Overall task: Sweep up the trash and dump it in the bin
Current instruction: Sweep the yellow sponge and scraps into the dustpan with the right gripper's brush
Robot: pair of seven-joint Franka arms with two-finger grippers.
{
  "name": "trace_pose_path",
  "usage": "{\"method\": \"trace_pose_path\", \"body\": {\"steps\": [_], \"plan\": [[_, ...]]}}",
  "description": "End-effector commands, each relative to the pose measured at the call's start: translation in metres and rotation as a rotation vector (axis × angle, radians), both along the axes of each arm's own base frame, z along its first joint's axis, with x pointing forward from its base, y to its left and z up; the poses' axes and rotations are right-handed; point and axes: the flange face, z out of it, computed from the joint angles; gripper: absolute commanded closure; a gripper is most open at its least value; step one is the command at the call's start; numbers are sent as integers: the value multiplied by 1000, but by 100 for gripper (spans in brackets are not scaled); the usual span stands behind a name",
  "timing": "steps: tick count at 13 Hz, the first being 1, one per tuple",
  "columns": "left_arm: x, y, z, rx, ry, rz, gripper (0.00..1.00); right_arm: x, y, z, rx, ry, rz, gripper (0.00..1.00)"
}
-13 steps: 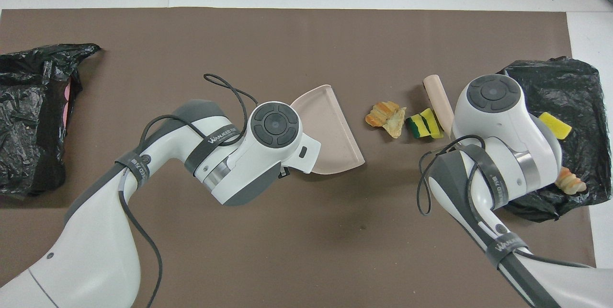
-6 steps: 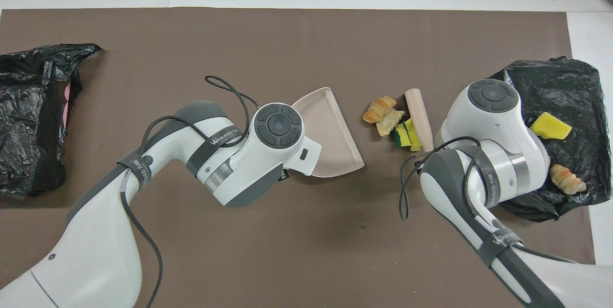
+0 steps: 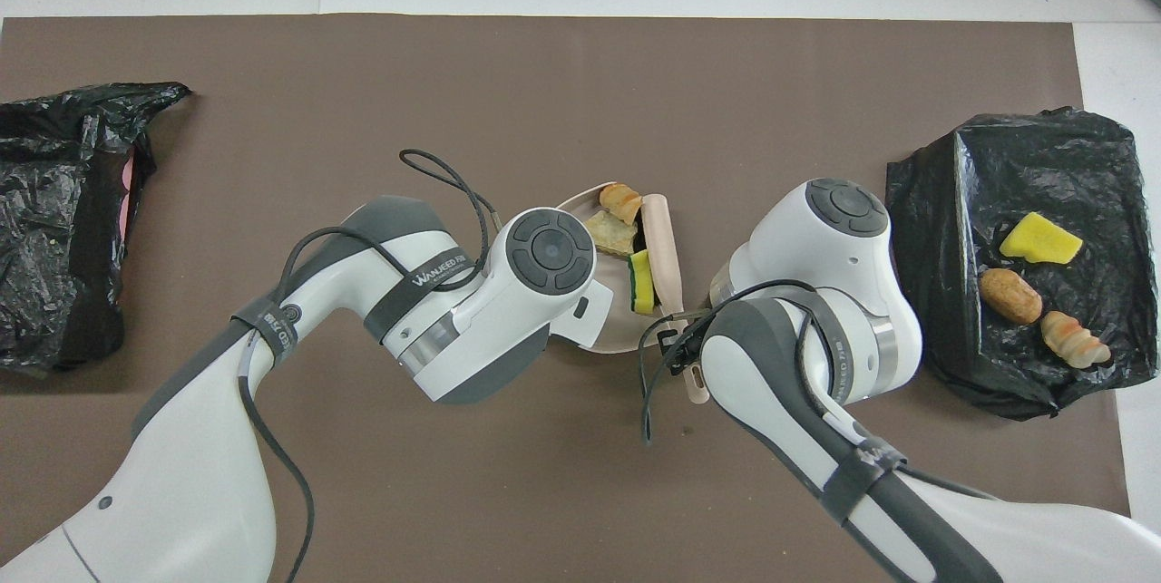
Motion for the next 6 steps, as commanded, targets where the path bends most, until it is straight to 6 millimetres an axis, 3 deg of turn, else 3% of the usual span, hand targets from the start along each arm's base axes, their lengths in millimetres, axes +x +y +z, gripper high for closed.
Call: {"method": "trace_pose_path", "body": {"steps": [1,2,4,6], "plan": [[-8,5,-4,40,-19,-6,100,-2,-28,11,137,85,20,100],[-6,6,-4,35,-21,-5,100,2,-44,26,146,87,-1,100],[-4,8,-5,32,-21,-9,100,12,-58,59,166,82,-11,100],[-3,9,-4,28,-20,-18,100,21,-81,63,112,36,-1,100]]}}
